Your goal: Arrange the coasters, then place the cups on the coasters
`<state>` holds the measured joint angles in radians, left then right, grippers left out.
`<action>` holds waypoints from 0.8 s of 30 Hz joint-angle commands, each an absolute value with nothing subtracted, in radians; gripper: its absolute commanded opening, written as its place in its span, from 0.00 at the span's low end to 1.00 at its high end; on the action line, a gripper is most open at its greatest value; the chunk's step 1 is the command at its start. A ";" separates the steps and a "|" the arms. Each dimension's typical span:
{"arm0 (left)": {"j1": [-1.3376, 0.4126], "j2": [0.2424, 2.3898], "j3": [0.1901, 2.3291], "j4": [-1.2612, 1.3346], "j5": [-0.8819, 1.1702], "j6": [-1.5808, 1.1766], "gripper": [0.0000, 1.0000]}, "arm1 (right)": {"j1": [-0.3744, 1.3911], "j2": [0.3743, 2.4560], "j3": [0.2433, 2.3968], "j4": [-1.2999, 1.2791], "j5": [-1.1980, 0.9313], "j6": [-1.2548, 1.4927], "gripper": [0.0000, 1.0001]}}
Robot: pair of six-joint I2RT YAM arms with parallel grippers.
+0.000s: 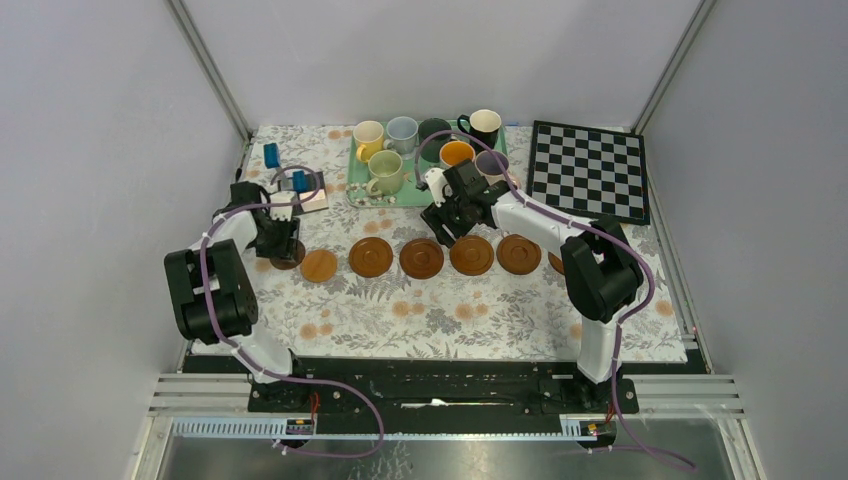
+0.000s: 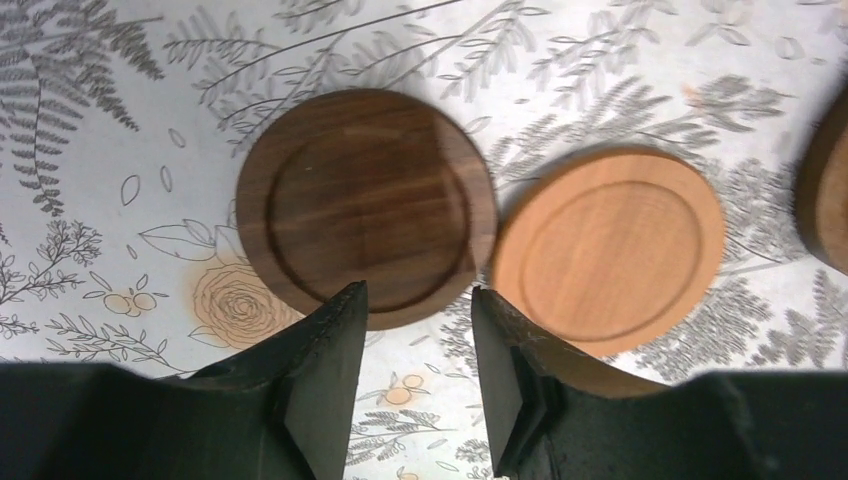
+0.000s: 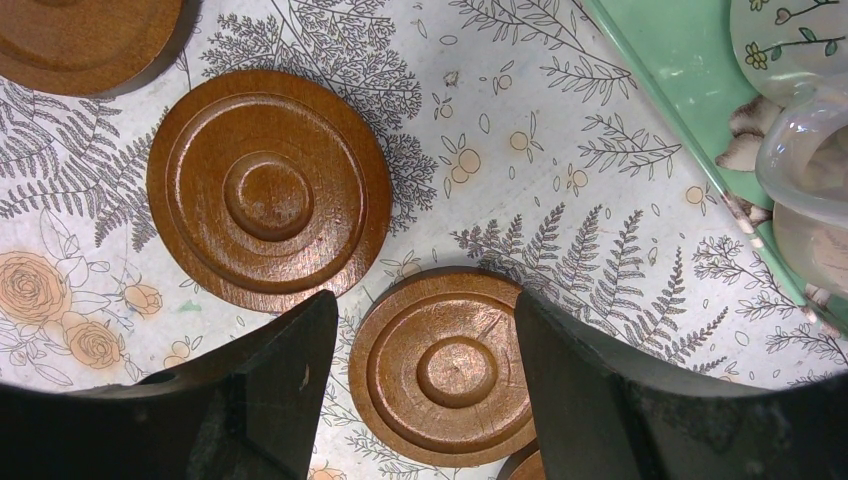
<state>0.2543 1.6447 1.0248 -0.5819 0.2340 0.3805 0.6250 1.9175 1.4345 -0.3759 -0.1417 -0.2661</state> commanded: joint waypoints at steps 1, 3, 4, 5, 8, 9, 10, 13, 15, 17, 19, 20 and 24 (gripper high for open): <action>0.289 1.702 1.054 -0.527 0.204 0.334 0.45 | 0.617 1.857 1.428 -0.372 -0.135 -0.272 0.72; 0.308 1.724 1.055 -0.530 0.194 0.338 0.44 | 0.617 1.852 1.420 -0.366 -0.132 -0.272 0.72; 0.321 1.732 1.055 -0.529 0.187 0.339 0.43 | 0.615 1.850 1.416 -0.364 -0.131 -0.272 0.72; 0.333 1.739 1.057 -0.530 0.182 0.339 0.43 | 0.614 1.849 1.414 -0.365 -0.130 -0.272 0.72; 0.367 1.745 1.058 -0.542 0.159 0.342 0.41 | 0.615 1.842 1.408 -0.363 -0.128 -0.275 0.72; 0.377 1.743 1.056 -0.546 0.157 0.349 0.41 | 0.614 1.842 1.407 -0.362 -0.127 -0.275 0.72; 0.383 1.738 1.054 -0.549 0.157 0.358 0.40 | 0.614 1.842 1.405 -0.360 -0.127 -0.275 0.72; 0.394 1.719 1.045 -0.565 0.157 0.387 0.40 | 0.613 1.845 1.408 -0.361 -0.129 -0.275 0.72; 0.398 1.707 1.041 -0.579 0.162 0.400 0.40 | 0.614 1.847 1.409 -0.360 -0.130 -0.275 0.72; 0.399 1.690 1.036 -0.585 0.179 0.416 0.41 | 0.613 1.848 1.410 -0.358 -0.131 -0.275 0.72; 0.398 1.680 1.040 -0.589 0.203 0.419 0.43 | 0.614 1.851 1.411 -0.358 -0.135 -0.272 0.72; 0.397 1.672 1.047 -0.593 0.216 0.419 0.44 | 0.613 1.853 1.411 -0.359 -0.136 -0.272 0.72; 0.390 1.613 1.082 -0.598 0.288 0.414 0.52 | 0.614 1.853 1.415 -0.356 -0.135 -0.270 0.72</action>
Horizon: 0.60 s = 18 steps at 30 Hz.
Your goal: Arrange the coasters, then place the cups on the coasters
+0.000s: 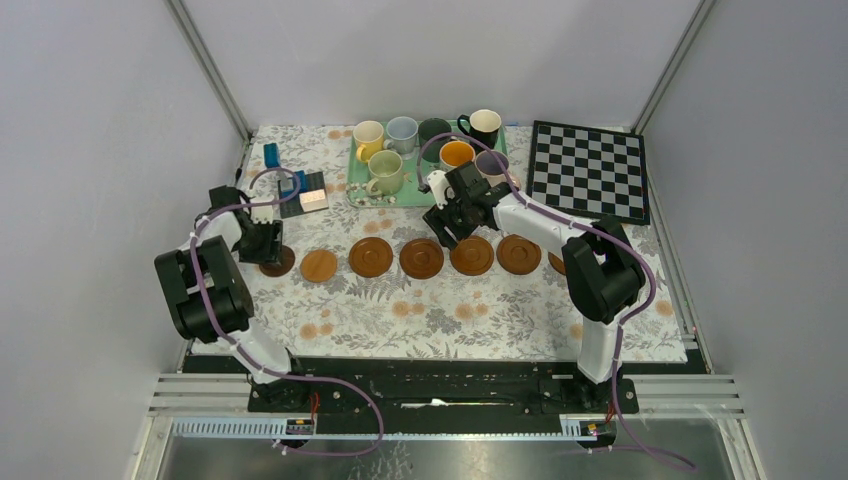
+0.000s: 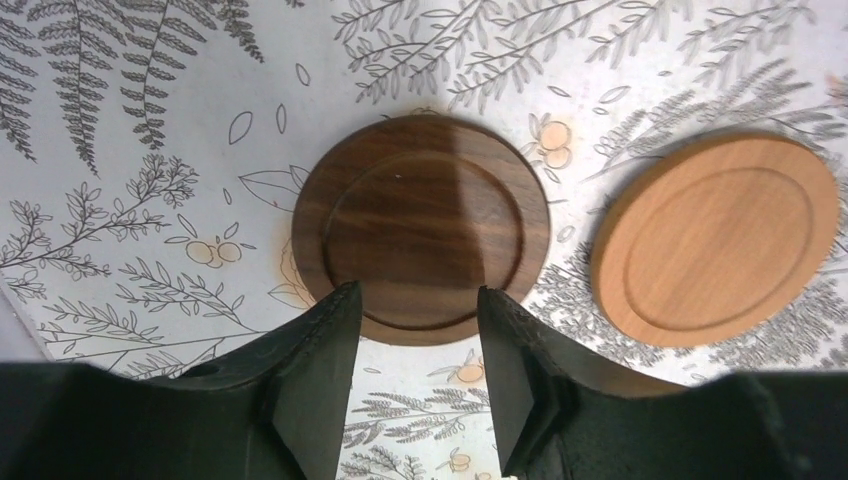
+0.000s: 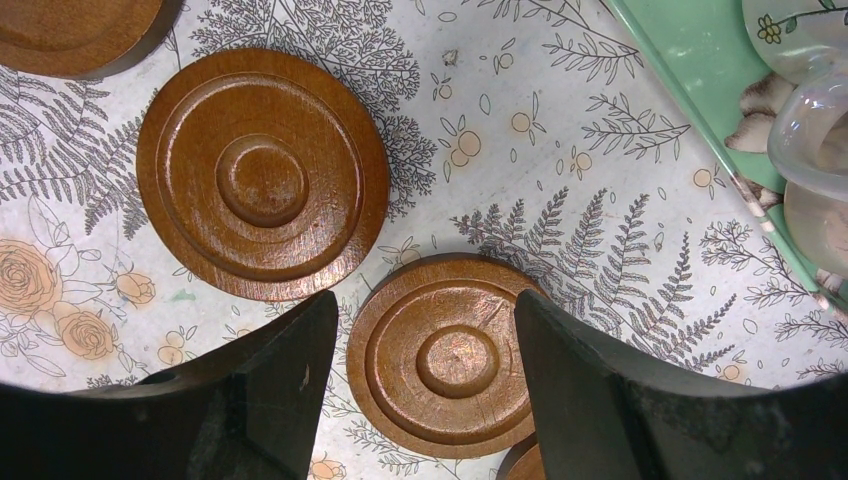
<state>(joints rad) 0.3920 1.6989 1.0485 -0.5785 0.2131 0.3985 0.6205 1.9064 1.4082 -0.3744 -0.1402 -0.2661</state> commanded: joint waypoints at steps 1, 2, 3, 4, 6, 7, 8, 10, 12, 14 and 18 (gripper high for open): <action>0.384 1.600 1.094 -0.603 0.304 0.417 0.53 | 0.614 1.852 1.418 -0.359 -0.133 -0.270 0.72; 0.379 1.584 1.102 -0.613 0.324 0.425 0.54 | 0.613 1.852 1.420 -0.362 -0.131 -0.270 0.72; 0.367 1.570 1.105 -0.618 0.331 0.431 0.54 | 0.613 1.851 1.423 -0.364 -0.129 -0.270 0.72; 0.354 1.557 1.106 -0.630 0.343 0.448 0.55 | 0.611 1.849 1.423 -0.367 -0.130 -0.269 0.72; 0.306 1.536 1.088 -0.652 0.334 0.479 0.57 | 0.607 1.844 1.425 -0.370 -0.133 -0.266 0.72; 0.280 1.531 1.076 -0.666 0.316 0.493 0.58 | 0.604 1.841 1.427 -0.374 -0.134 -0.264 0.72; 0.259 1.528 1.064 -0.677 0.310 0.502 0.58 | 0.600 1.837 1.427 -0.377 -0.139 -0.263 0.72; 0.230 1.517 1.033 -0.685 0.298 0.505 0.59 | 0.590 1.826 1.431 -0.383 -0.147 -0.257 0.72; 0.215 1.501 1.000 -0.696 0.293 0.510 0.60 | 0.577 1.811 1.434 -0.393 -0.159 -0.250 0.73; 0.199 1.487 0.964 -0.698 0.288 0.509 0.59 | 0.563 1.793 1.433 -0.399 -0.172 -0.243 0.74; 0.154 1.457 0.883 -0.676 0.260 0.503 0.59 | 0.535 1.753 1.415 -0.398 -0.183 -0.231 0.78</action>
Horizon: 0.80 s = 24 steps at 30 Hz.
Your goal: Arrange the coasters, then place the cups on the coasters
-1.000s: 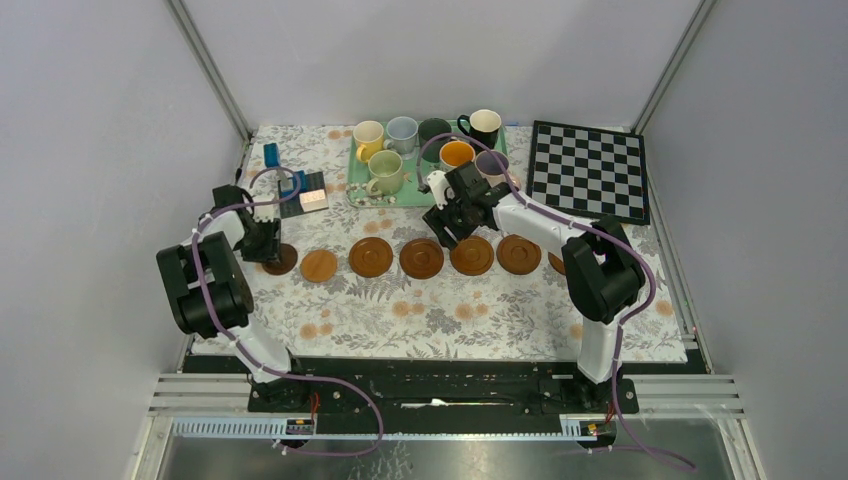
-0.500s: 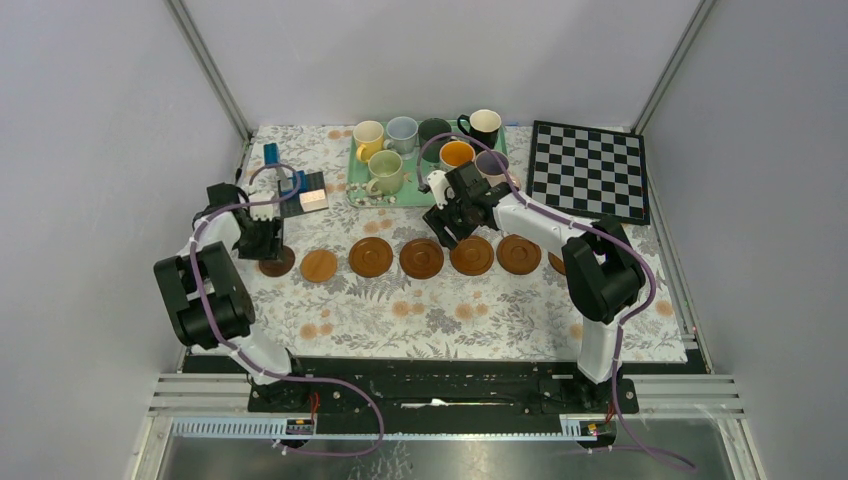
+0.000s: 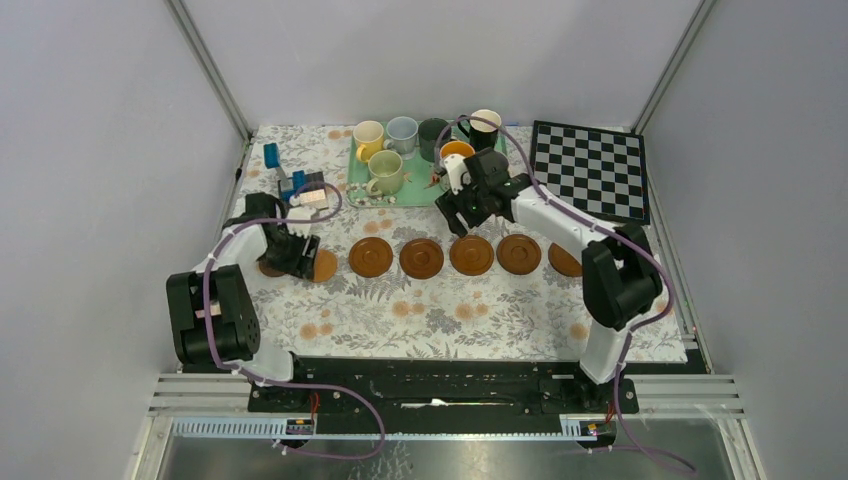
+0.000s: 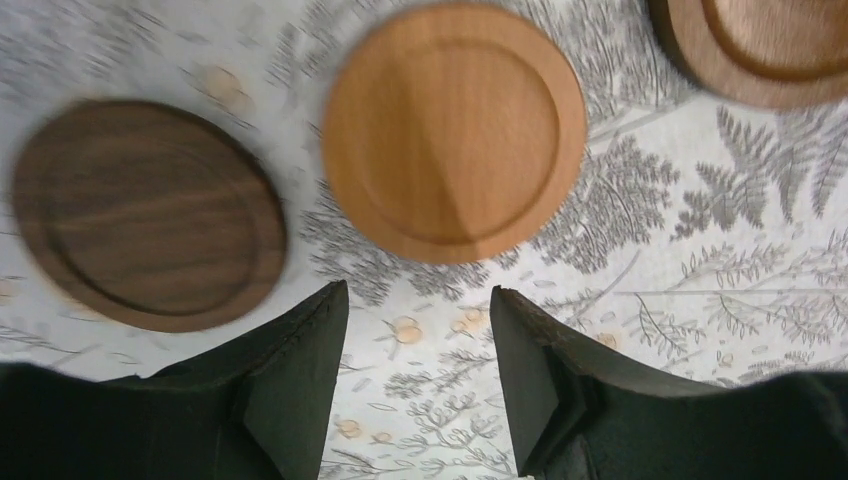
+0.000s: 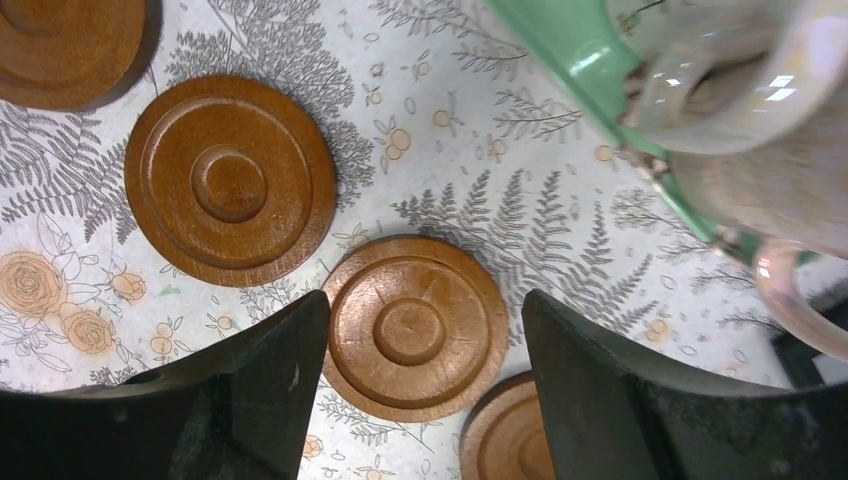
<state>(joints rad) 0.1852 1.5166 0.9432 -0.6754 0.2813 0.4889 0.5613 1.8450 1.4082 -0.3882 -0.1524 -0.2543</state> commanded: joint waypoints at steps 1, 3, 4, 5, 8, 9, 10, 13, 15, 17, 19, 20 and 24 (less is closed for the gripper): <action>0.142 1.452 0.867 -0.662 0.247 0.500 0.59 | 0.528 1.745 1.411 -0.394 -0.187 -0.221 0.80; 0.124 1.457 0.849 -0.644 0.223 0.493 0.58 | 0.514 1.734 1.403 -0.388 -0.196 -0.202 0.85; 0.117 1.467 0.844 -0.636 0.218 0.490 0.58 | 0.507 1.730 1.402 -0.388 -0.200 -0.191 0.87; 0.114 1.475 0.839 -0.629 0.213 0.485 0.58 | 0.500 1.728 1.402 -0.388 -0.202 -0.182 0.88; 0.103 1.499 0.826 -0.586 0.197 0.463 0.57 | 0.473 1.729 1.411 -0.392 -0.213 -0.145 0.91; 0.099 1.505 0.825 -0.572 0.189 0.453 0.56 | 0.463 1.729 1.415 -0.390 -0.219 -0.133 0.92; 0.097 1.514 0.826 -0.560 0.186 0.441 0.56 | 0.453 1.729 1.418 -0.390 -0.225 -0.121 0.93; 0.095 1.532 0.832 -0.533 0.184 0.411 0.55 | 0.433 1.727 1.425 -0.388 -0.229 -0.112 0.94; 0.095 1.543 0.837 -0.520 0.183 0.400 0.55 | 0.426 1.725 1.425 -0.387 -0.227 -0.111 0.95; 0.095 1.554 0.840 -0.510 0.177 0.391 0.55 | 0.422 1.725 1.427 -0.388 -0.230 -0.112 0.95; 0.094 1.561 0.842 -0.500 0.172 0.383 0.55 | 0.419 1.726 1.427 -0.390 -0.230 -0.113 0.95; 0.095 1.564 0.843 -0.498 0.171 0.382 0.55 | 0.418 1.726 1.427 -0.391 -0.230 -0.114 0.95; 0.095 1.562 0.844 -0.488 0.171 0.377 0.55 | 0.413 1.723 1.422 -0.389 -0.230 -0.115 0.96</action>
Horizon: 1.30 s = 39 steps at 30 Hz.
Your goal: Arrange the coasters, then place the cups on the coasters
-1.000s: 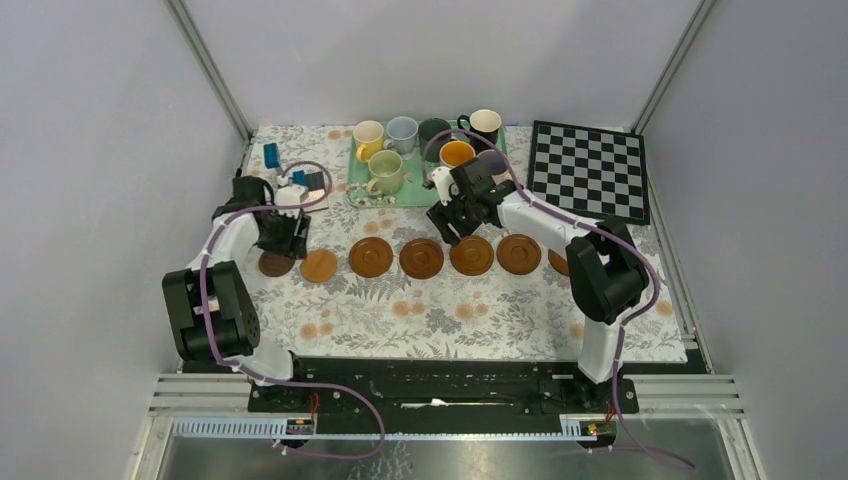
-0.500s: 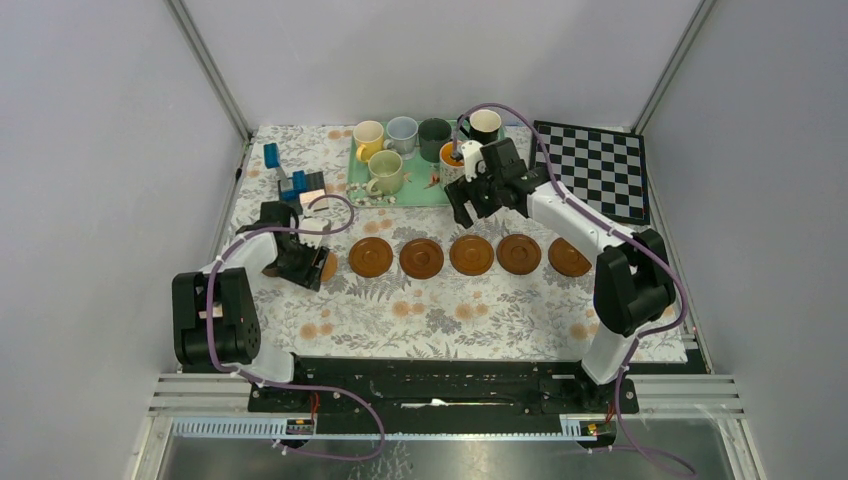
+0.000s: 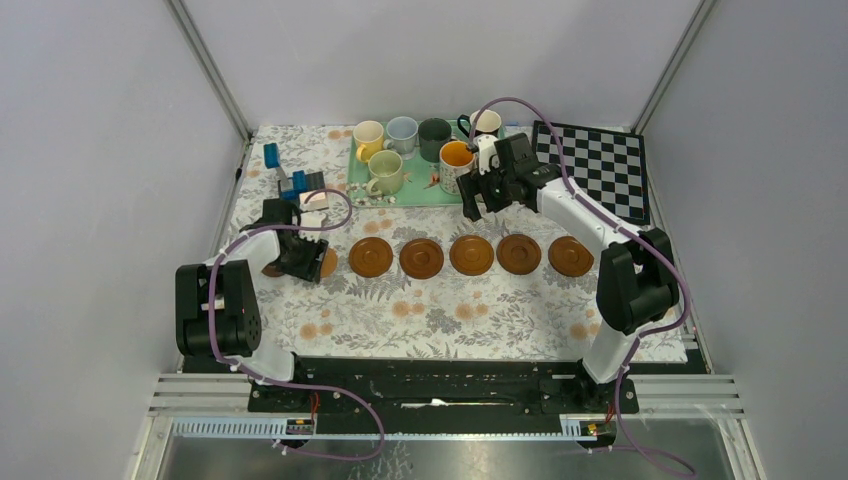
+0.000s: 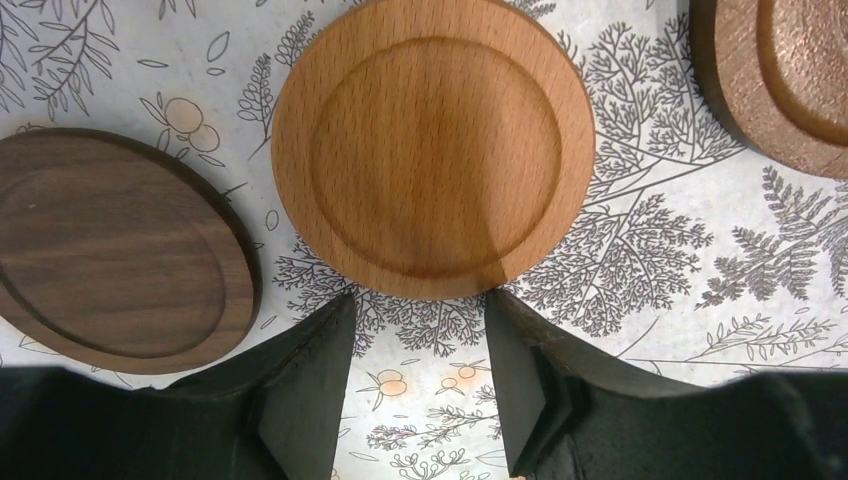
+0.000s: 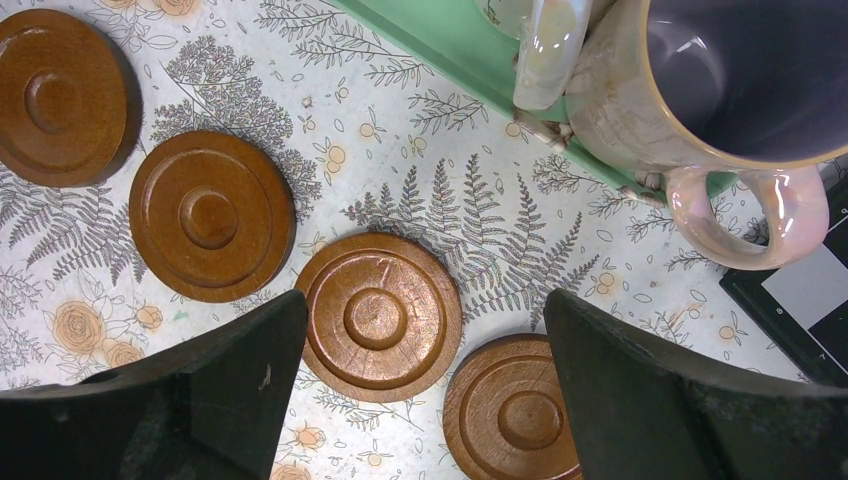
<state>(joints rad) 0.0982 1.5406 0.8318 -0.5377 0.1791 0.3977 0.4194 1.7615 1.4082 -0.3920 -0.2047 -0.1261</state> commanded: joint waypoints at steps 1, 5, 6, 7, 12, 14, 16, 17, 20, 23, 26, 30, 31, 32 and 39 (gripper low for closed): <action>0.095 1.563 0.845 -0.488 0.171 0.377 0.55 | 0.412 1.722 1.423 -0.389 -0.231 -0.115 0.96; 0.095 1.541 0.873 -0.542 0.194 0.389 0.58 | 0.408 1.714 1.430 -0.390 -0.237 -0.118 0.96; 0.095 1.519 0.887 -0.572 0.213 0.399 0.60 | 0.405 1.708 1.432 -0.390 -0.239 -0.118 0.96; 0.095 1.493 0.903 -0.602 0.236 0.413 0.62 | 0.402 1.699 1.435 -0.390 -0.240 -0.122 0.96; 0.095 1.398 1.019 -0.731 0.336 0.449 0.78 | 0.379 1.641 1.437 -0.403 -0.236 -0.126 1.00; 0.094 1.392 1.078 -0.764 0.371 0.449 0.85 | 0.370 1.610 1.427 -0.404 -0.234 -0.135 1.00; 0.089 1.394 1.139 -0.772 0.388 0.429 0.98 | 0.357 1.578 1.416 -0.401 -0.224 -0.142 1.00; 0.082 1.396 1.170 -0.775 0.395 0.420 0.99 | 0.346 1.565 1.415 -0.402 -0.221 -0.142 1.00; 0.054 1.407 1.274 -0.789 0.416 0.411 0.99 | 0.293 1.551 1.434 -0.417 -0.233 -0.130 1.00; 0.012 1.419 1.329 -0.743 0.366 0.361 0.99 | 0.249 1.579 1.467 -0.442 -0.258 -0.181 1.00; 0.005 1.430 1.377 -0.663 0.339 0.244 0.99 | 0.229 1.650 1.554 -0.518 -0.227 -0.256 1.00; 0.005 1.444 1.413 -0.618 0.399 0.190 0.99 | 0.172 1.787 1.736 -0.680 -0.290 -0.332 1.00; 0.005 1.456 1.428 -0.625 0.393 0.192 0.99 | 0.159 1.829 1.787 -0.730 -0.328 -0.361 1.00; 0.005 1.474 1.443 -0.639 0.388 0.206 0.99 | 0.152 1.867 1.829 -0.771 -0.337 -0.390 1.00; 0.005 1.566 1.500 -0.655 0.337 0.262 0.99 | 0.126 2.085 2.077 -0.981 -0.390 -0.582 1.00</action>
<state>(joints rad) 0.0021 1.5364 1.4597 -0.6849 0.3553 0.2478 0.1337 2.0167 1.9682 -0.8127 -0.3374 -0.4511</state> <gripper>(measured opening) 0.989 0.993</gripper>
